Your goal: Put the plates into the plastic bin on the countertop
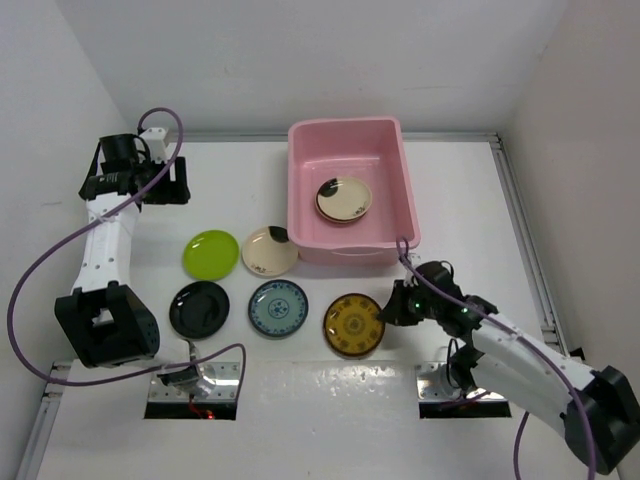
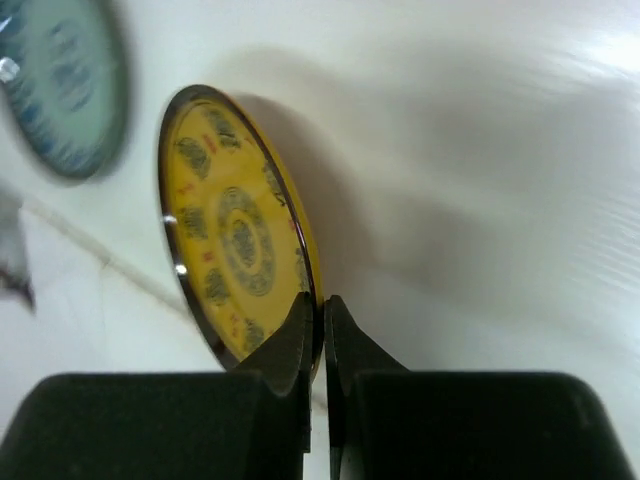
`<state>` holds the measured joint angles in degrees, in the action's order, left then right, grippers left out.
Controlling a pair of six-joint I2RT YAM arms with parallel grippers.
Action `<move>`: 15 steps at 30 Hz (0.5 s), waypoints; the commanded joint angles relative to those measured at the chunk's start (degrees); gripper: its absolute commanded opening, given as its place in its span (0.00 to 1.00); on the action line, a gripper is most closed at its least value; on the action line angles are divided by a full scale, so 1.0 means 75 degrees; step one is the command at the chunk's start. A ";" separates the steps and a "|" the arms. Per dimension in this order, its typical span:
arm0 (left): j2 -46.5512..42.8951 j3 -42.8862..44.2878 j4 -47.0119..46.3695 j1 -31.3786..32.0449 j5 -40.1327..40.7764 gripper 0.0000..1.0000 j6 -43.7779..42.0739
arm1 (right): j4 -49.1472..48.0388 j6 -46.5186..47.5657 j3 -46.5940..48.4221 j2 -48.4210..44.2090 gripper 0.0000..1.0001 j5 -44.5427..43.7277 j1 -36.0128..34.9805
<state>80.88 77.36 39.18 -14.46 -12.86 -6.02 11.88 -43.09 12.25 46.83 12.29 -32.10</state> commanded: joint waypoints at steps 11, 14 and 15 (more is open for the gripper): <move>0.0817 0.1016 -0.0079 -0.0100 -0.0253 0.80 -0.0158 | 0.0841 0.1282 0.7153 0.3644 0.00 0.0582 0.0880; 0.1028 0.1227 -0.0079 -0.0100 -0.0254 0.80 -0.0252 | 0.0912 0.1105 0.8324 0.4945 0.00 -0.0266 0.1500; 0.1109 0.1309 -0.0079 -0.0100 -0.0254 0.80 -0.0252 | 0.0901 0.1105 0.8455 0.5678 0.00 -0.0477 0.1595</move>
<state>88.51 83.90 39.55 -14.61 -13.82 -6.94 17.43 -33.43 71.94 81.67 16.16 -22.94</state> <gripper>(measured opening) 0.797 0.010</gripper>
